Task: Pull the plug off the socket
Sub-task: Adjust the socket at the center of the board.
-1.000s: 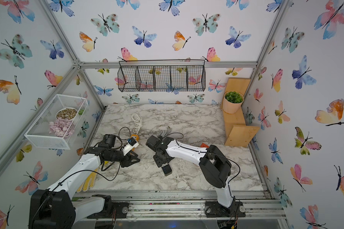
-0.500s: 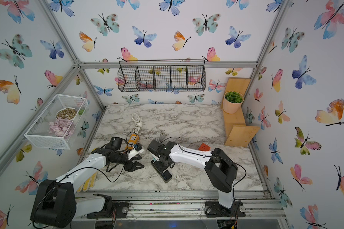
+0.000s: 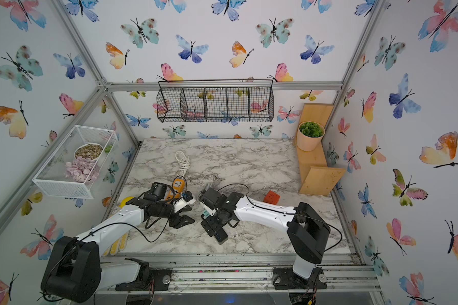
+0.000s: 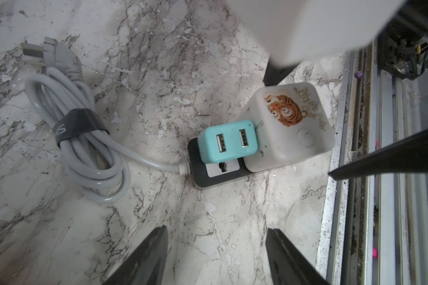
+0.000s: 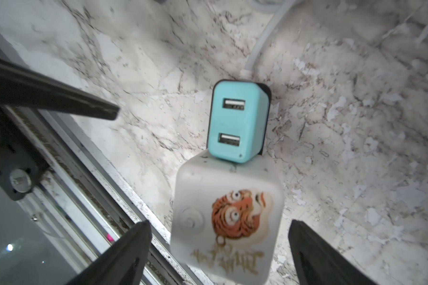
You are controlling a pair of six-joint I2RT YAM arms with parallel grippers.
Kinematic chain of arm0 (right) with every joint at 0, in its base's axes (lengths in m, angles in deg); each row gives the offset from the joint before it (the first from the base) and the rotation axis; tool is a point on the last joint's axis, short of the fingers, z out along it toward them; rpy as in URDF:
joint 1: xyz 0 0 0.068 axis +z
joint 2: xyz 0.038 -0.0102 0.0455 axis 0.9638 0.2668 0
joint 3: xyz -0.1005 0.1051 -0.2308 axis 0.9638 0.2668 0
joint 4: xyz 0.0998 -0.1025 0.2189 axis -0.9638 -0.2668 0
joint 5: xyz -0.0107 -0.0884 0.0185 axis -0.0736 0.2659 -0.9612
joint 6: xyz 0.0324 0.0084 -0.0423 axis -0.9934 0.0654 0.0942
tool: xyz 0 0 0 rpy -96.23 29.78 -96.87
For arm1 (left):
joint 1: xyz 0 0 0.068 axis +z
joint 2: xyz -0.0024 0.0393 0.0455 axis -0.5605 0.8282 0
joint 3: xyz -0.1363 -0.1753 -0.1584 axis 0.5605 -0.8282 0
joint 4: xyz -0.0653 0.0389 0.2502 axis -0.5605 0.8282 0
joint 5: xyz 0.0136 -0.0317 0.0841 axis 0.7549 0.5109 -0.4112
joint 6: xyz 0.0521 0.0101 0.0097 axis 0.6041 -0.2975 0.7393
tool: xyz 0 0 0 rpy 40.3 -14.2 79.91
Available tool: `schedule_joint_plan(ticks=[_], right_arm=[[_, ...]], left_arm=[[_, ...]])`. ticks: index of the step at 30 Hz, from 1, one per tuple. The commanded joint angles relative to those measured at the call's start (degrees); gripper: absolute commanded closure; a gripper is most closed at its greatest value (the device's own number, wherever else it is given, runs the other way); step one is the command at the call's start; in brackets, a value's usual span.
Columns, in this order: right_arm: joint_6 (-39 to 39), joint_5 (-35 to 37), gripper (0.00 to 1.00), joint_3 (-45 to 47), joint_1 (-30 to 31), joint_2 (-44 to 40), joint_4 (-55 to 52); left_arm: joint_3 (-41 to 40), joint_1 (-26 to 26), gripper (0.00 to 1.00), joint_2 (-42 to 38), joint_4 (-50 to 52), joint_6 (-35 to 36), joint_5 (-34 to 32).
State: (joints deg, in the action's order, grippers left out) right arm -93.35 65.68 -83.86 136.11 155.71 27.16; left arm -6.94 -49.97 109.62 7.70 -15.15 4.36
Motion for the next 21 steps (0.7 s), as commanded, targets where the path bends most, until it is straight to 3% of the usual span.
schedule_joint_plan(ticks=[1,8,16,21], right_arm=[[-4.95,-1.44,0.05,5.33,0.29,-6.11,6.40],[-10.57,2.12,0.05,22.93,2.83,-17.23,21.95],[-10.86,14.98,0.03,30.24,9.36,-17.60,28.91],[-11.19,14.79,0.04,36.36,9.79,-19.14,36.25]], left_arm=[[2.24,-0.21,0.31,-0.04,1.50,-1.44,0.11],[5.07,-0.78,0.31,0.50,3.68,-2.16,-0.14],[5.65,-0.80,0.31,1.56,3.95,-2.94,0.69],[6.06,-0.90,0.31,1.94,4.46,-2.72,-0.33]])
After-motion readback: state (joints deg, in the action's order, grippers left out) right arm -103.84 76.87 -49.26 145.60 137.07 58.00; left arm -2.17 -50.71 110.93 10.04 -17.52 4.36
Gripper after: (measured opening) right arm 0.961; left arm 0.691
